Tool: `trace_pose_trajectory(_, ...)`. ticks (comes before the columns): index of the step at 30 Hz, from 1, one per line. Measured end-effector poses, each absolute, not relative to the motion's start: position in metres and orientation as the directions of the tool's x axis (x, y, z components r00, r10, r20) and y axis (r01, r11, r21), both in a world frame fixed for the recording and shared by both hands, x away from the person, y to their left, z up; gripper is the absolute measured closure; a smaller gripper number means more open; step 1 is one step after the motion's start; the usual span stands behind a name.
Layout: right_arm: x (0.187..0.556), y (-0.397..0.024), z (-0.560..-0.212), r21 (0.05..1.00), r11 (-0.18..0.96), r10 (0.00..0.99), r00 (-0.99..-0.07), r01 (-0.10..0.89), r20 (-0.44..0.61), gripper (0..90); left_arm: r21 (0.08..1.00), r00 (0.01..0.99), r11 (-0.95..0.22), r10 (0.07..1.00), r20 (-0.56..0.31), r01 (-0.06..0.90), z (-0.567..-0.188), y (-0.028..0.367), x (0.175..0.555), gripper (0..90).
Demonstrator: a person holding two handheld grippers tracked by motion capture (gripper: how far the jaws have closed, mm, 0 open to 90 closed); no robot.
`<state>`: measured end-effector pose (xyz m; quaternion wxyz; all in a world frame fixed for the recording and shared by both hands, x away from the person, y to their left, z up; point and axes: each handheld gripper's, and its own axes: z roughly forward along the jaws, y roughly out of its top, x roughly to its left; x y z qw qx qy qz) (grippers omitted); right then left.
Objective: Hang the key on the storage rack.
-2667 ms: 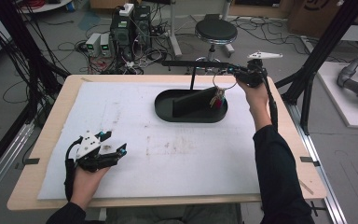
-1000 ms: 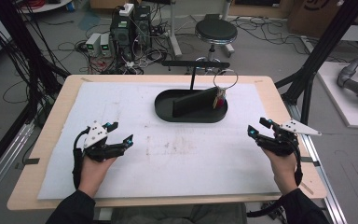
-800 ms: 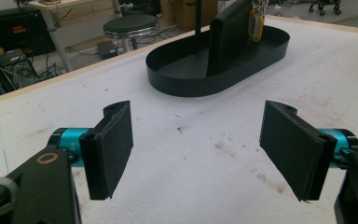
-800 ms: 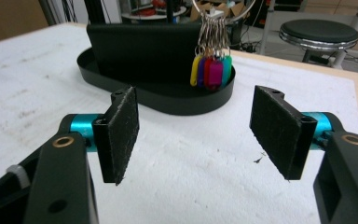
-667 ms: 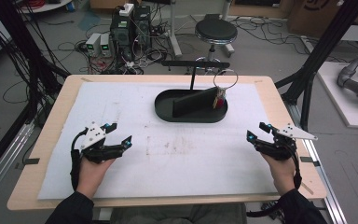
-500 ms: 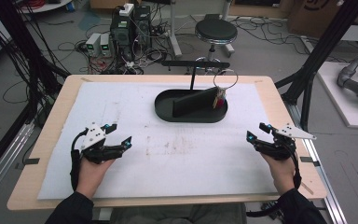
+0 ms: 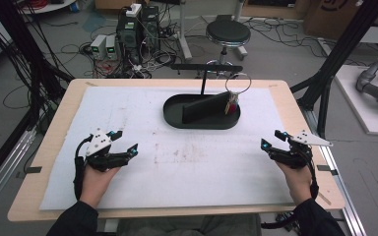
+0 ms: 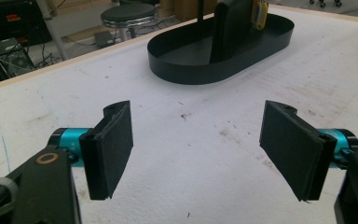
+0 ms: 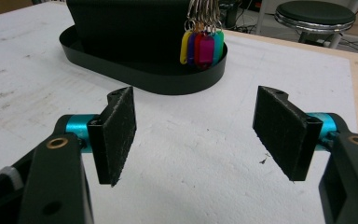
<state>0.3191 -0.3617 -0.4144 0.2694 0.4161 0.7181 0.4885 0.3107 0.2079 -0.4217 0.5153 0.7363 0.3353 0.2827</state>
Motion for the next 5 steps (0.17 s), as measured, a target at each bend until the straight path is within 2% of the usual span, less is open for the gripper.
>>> trace_pose_trajectory(5, 0.3221, -0.3666, -0.4169, 0.924, 0.17, 0.868, -0.496, 0.343, 0.025, 29.0, 0.945, 0.624, -0.254, 0.778, 0.073, 0.207, -0.4223, 0.2047, 0.3127, 25.7)
